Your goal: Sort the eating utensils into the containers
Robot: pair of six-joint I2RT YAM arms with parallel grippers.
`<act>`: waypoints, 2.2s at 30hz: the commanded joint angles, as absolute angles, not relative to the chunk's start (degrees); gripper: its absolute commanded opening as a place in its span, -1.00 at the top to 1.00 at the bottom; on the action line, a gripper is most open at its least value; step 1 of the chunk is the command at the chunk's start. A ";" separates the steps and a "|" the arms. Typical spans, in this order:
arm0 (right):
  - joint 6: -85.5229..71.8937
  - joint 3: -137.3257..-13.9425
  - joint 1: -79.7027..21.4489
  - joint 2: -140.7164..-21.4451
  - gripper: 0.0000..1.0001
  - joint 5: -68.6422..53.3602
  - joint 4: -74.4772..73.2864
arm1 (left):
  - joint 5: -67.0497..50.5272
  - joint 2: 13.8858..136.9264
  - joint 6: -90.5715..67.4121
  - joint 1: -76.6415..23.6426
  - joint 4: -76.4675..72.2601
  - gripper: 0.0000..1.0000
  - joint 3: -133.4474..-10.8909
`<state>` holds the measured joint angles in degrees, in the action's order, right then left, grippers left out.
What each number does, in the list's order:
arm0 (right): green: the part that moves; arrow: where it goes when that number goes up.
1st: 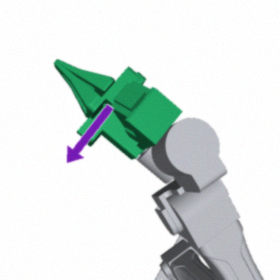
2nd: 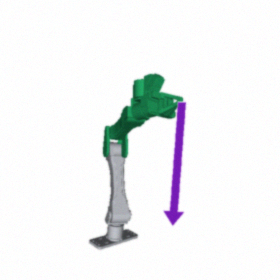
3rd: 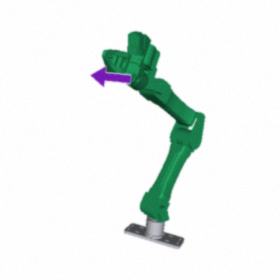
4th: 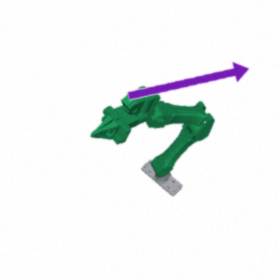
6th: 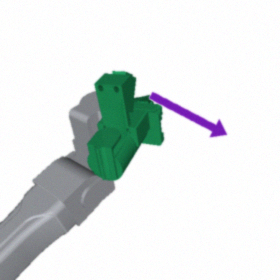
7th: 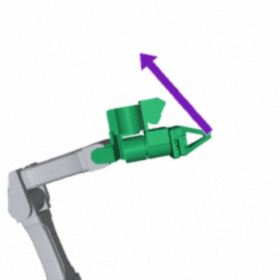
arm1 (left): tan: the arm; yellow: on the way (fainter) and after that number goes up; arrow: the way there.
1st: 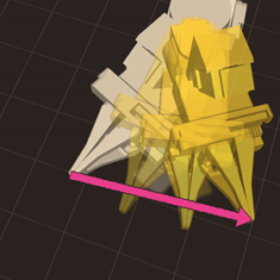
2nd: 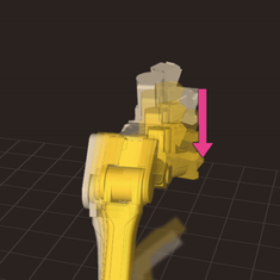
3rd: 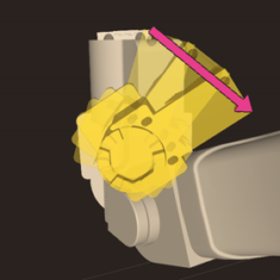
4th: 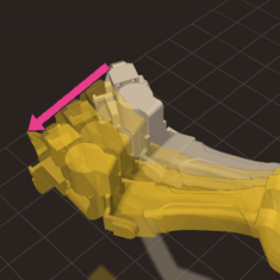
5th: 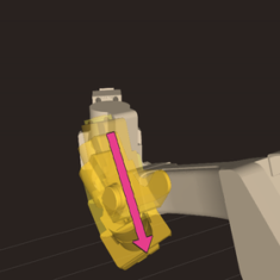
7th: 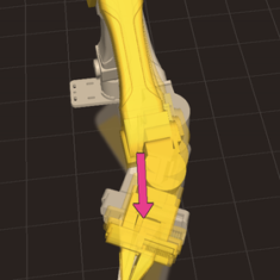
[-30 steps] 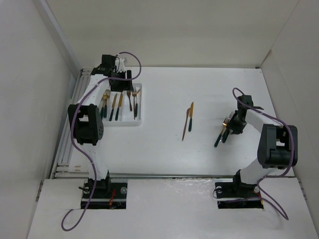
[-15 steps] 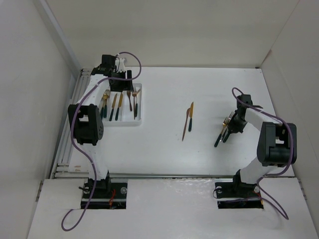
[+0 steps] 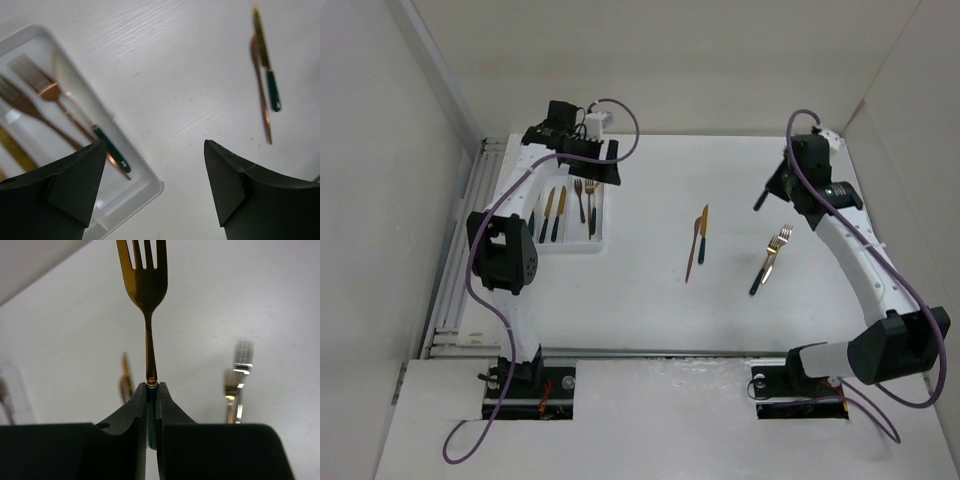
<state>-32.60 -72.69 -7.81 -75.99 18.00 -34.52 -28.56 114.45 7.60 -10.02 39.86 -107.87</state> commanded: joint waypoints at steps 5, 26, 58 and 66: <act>-39.55 -87.43 -22.31 -87.87 1.00 6.25 -26.46 | -45.87 109.16 13.89 -19.33 44.21 -0.52 -111.97; -47.20 -99.76 -32.87 -101.25 1.00 -6.86 -18.72 | -39.73 108.63 7.38 -23.82 38.68 0.86 -107.75; -44.56 -86.66 -28.21 -92.90 0.05 -2.91 -21.97 | -36.65 120.67 -0.09 -1.05 31.81 1.00 -92.20; -44.56 -85.43 -27.16 -91.67 0.05 -1.49 -22.50 | -36.65 120.32 1.58 -1.05 33.05 0.54 -92.11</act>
<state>-45.21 -85.23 -28.01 -94.89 -2.90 -23.31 -36.75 122.78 0.16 -1.32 31.99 -90.43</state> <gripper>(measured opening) 0.476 0.205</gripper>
